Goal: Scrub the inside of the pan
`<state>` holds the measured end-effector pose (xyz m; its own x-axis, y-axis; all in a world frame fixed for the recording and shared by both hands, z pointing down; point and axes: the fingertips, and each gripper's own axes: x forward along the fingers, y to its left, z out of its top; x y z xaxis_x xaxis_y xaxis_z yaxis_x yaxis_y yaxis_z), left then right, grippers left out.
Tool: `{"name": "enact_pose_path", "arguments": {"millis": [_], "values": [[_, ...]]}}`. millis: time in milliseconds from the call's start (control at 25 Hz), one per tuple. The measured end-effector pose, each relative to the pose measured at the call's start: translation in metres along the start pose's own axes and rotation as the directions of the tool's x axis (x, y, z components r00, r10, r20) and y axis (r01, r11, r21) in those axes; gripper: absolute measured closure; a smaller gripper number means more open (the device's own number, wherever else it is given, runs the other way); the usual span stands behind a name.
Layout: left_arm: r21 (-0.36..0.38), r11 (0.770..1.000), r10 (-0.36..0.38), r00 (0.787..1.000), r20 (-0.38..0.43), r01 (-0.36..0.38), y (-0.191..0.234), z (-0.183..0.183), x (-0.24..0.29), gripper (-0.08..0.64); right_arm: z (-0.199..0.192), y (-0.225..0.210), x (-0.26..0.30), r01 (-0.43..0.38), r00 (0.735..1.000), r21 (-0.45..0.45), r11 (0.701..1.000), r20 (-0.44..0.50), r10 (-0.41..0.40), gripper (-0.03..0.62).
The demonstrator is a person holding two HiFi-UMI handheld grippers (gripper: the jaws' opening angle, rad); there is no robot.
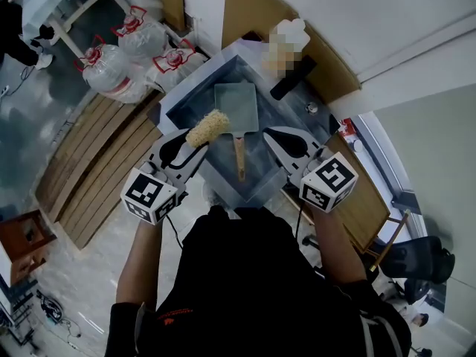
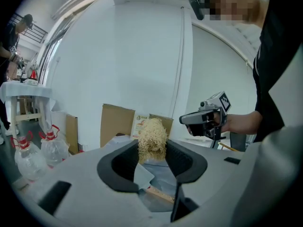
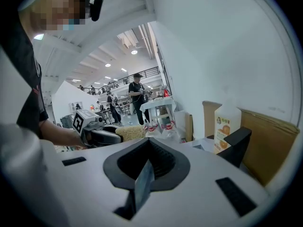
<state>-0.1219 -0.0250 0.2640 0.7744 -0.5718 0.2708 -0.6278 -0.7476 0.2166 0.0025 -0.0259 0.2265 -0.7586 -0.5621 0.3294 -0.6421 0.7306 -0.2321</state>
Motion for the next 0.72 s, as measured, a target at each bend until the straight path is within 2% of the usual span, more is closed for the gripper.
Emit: {"name": "enact_pose_path", "arguments": {"millis": [720], "values": [[0.005,1.000,-0.028,0.999,0.018,0.028,-0.012,0.003,0.004,0.380,-0.005,0.007,0.000,0.002,1.000,0.000,1.000,0.004,-0.002,0.591]]}}
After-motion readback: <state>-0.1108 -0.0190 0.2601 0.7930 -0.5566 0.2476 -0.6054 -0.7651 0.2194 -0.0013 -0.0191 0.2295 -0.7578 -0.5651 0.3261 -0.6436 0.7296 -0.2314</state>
